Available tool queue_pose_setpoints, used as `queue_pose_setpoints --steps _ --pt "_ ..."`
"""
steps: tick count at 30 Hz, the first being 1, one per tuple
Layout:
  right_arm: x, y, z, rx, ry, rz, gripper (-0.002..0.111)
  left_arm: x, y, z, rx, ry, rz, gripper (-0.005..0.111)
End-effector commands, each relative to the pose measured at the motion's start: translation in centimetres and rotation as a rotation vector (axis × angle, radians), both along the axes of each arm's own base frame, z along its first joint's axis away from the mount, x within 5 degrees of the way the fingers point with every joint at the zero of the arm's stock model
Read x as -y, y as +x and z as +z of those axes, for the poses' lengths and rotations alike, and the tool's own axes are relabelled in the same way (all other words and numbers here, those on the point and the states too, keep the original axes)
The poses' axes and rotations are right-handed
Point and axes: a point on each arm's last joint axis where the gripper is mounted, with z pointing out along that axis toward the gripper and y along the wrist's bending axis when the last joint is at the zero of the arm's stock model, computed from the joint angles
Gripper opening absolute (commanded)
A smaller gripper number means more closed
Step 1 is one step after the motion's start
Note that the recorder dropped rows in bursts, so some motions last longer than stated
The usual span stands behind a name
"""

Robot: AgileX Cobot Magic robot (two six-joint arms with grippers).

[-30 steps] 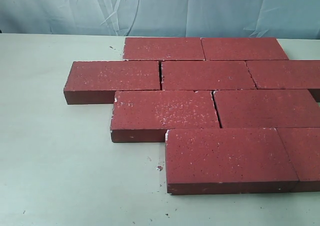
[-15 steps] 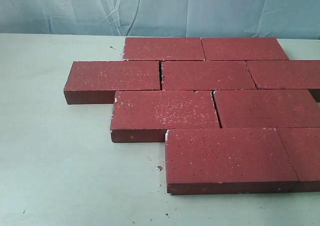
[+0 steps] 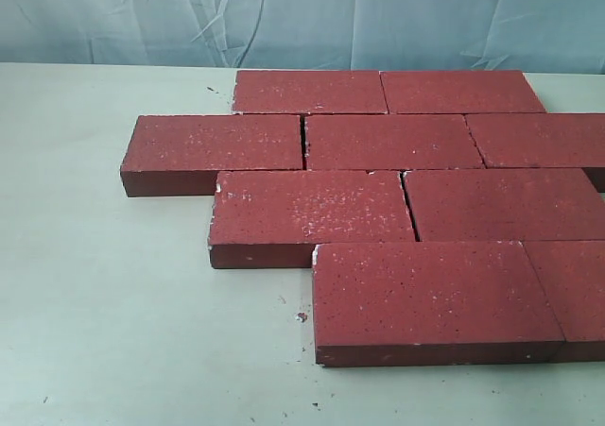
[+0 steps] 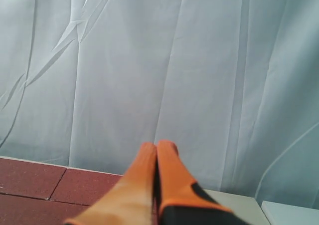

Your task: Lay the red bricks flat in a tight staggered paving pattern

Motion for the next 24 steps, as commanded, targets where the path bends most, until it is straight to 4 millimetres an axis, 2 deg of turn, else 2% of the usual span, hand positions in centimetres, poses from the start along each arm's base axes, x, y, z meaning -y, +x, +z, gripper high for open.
queue_pose_setpoints --steps 1,5,10,19,24 --pt "0.0 -0.1 0.0 0.011 0.000 -0.005 -0.001 0.0 -0.1 -0.1 -0.004 -0.004 -0.005 0.000" --pt "0.0 -0.1 0.0 0.011 0.000 -0.005 -0.001 0.0 0.0 -0.5 -0.046 0.001 -0.003 0.000" --pt "0.0 -0.1 0.0 0.011 0.000 -0.005 -0.001 -0.2 -0.9 -2.1 -0.085 -0.022 0.002 0.000" --pt "0.0 0.0 -0.1 0.005 0.031 -0.002 -0.001 -0.6 -1.5 -8.4 -0.169 -0.116 0.036 0.000" --pt "0.0 0.0 -0.1 0.005 0.038 -0.001 -0.001 -0.8 -1.7 -10.7 -0.195 -0.147 0.070 0.000"
